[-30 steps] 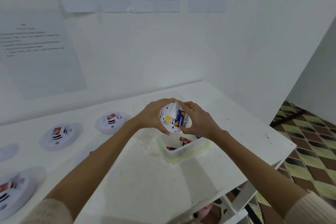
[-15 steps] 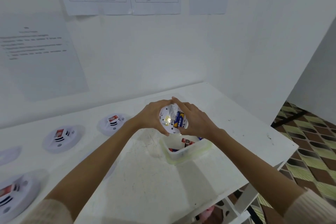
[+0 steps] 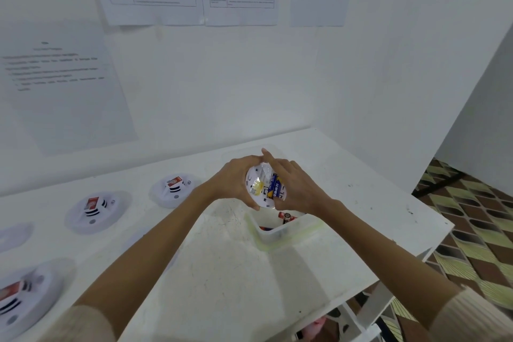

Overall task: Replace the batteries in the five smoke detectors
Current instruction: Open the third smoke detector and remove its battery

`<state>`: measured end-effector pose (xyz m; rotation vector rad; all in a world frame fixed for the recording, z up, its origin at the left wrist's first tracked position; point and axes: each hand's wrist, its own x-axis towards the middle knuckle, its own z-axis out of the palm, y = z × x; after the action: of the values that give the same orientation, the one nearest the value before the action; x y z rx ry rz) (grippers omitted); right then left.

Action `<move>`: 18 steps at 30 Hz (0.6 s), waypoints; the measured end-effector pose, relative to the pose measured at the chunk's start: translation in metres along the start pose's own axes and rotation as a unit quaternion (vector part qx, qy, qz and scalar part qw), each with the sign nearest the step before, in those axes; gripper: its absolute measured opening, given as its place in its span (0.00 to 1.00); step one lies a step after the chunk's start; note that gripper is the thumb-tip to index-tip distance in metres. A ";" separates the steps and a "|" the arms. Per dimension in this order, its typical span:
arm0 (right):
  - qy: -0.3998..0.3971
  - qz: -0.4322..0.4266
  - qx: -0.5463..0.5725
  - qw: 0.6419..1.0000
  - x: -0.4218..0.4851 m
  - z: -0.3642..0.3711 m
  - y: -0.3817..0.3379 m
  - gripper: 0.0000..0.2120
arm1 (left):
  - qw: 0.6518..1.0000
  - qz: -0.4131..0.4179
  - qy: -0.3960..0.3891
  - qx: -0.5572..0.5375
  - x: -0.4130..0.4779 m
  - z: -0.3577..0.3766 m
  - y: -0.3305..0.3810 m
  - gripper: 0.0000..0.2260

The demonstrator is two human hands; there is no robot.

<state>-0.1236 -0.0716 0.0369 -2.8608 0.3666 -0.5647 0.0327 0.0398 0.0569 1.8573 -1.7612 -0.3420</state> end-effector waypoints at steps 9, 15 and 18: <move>0.029 0.015 -0.005 0.999 -0.005 -0.006 -0.005 0.51 | 1.000 0.010 -0.004 -0.004 -0.002 0.000 0.001 0.45; 0.052 0.024 -0.046 0.997 -0.002 0.000 -0.012 0.51 | 1.000 0.013 0.017 0.010 0.003 -0.001 -0.001 0.43; 0.072 0.022 -0.047 0.996 -0.001 0.003 -0.012 0.51 | 0.999 0.018 0.026 0.000 0.003 -0.003 0.000 0.47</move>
<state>-0.1208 -0.0599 0.0365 -2.9008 0.4918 -0.7673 0.0341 0.0378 0.0595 1.8149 -1.7580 -0.2782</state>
